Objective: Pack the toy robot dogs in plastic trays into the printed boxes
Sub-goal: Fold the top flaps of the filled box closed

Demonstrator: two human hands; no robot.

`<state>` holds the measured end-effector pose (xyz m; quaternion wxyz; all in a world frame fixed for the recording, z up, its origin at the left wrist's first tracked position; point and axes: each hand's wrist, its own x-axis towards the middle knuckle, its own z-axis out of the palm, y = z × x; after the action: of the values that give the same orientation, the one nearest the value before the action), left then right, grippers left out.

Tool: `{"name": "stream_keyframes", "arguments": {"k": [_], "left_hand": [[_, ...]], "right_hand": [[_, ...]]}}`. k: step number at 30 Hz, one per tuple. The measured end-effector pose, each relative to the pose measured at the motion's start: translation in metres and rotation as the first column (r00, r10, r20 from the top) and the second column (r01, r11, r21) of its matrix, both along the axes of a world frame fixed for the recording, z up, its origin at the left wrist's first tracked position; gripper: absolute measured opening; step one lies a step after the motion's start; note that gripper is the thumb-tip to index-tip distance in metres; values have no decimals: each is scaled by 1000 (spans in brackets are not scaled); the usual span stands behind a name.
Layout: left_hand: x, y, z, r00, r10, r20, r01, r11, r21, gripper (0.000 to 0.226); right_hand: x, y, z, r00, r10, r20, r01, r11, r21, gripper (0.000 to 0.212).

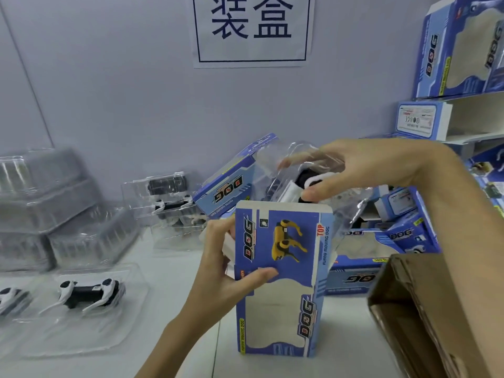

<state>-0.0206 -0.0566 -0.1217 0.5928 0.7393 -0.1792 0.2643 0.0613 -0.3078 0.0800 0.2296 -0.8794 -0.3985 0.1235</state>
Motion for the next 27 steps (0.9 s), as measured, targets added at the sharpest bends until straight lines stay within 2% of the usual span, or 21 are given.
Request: {"name": "stream_keyframes", "arguments": {"k": [3, 7, 13, 15, 17, 21, 23, 25, 27], "left_hand": [[-1, -2, -1, 999, 36, 9, -36, 999, -17, 59], [-2, -3, -2, 999, 47, 9, -47, 998, -30, 54], [-4, -6, 0, 1000, -21, 4, 22, 992, -126, 77], [-4, -5, 1, 999, -44, -21, 41, 990, -132, 81], [-5, -5, 0, 997, -52, -54, 45, 993, -108, 78], [-6, -7, 2, 999, -34, -39, 29, 994, -103, 71], [-7, -8, 4, 1000, 2, -9, -3, 995, -101, 63], [-7, -8, 3, 1000, -1, -26, -2, 992, -126, 62], [-8, -8, 1, 999, -27, -44, 21, 992, -128, 65]], "right_hand": [[-7, 21, 8, 1000, 11, 20, -9, 992, -126, 83], [-17, 49, 1, 998, -14, 65, 25, 985, -169, 93], [-18, 59, -35, 989, -121, 82, 114, 990, 79, 97], [-22, 57, -47, 991, -124, 52, 115, 980, 162, 90], [-25, 55, -57, 993, -114, 28, 102, 958, 267, 75], [-28, 48, -68, 984, -176, 8, 137, 795, 591, 59], [-35, 47, -81, 961, -246, 123, 75, 665, 743, 45], [-44, 46, -104, 916, -348, 201, 29, 557, 830, 37], [-54, 45, -133, 913, -361, 190, 28, 521, 853, 34]]}}
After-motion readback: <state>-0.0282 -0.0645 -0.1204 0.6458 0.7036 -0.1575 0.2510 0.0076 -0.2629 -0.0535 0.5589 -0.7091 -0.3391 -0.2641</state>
